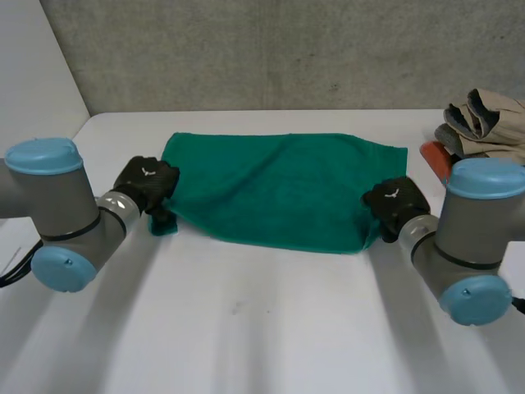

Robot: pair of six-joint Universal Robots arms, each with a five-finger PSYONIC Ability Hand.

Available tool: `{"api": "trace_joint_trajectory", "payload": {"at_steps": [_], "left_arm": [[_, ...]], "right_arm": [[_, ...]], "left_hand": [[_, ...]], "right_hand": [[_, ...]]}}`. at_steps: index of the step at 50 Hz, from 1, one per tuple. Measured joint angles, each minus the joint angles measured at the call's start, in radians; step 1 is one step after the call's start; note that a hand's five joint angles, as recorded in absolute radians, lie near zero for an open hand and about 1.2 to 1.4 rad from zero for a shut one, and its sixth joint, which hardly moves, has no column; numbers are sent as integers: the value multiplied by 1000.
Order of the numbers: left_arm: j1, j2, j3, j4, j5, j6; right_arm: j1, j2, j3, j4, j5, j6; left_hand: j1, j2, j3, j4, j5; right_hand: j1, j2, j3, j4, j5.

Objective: Fold the laundry.

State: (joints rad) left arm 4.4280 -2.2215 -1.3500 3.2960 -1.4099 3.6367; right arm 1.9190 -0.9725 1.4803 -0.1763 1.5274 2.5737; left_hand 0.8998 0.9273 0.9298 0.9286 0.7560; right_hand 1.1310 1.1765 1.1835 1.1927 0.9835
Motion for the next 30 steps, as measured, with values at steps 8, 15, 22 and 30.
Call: {"api": "trace_joint_trajectory", "payload": {"at_steps": [8, 15, 22, 30], "left_arm": [[14, -63, 37, -54, -21, 11], [26, -103, 82, -100, -66, 46], [31, -116, 108, -104, -100, 63], [33, -70, 121, -128, -59, 54]], "right_arm": [[-85, -118, 79, -29, -49, 44], [-152, -138, 77, -47, -88, 117], [-171, -144, 65, -45, -93, 163], [-175, -198, 61, -31, -94, 170]], "left_hand": [[-265, -293, -293, -297, -304], [-300, -332, -331, -336, -347], [84, 23, 18, 24, 11], [280, 268, 257, 265, 226]], "right_hand": [[0, 0, 0, 0, 0], [0, 0, 0, 1, 0], [0, 0, 0, 1, 0], [0, 0, 2, 1, 0]]}}
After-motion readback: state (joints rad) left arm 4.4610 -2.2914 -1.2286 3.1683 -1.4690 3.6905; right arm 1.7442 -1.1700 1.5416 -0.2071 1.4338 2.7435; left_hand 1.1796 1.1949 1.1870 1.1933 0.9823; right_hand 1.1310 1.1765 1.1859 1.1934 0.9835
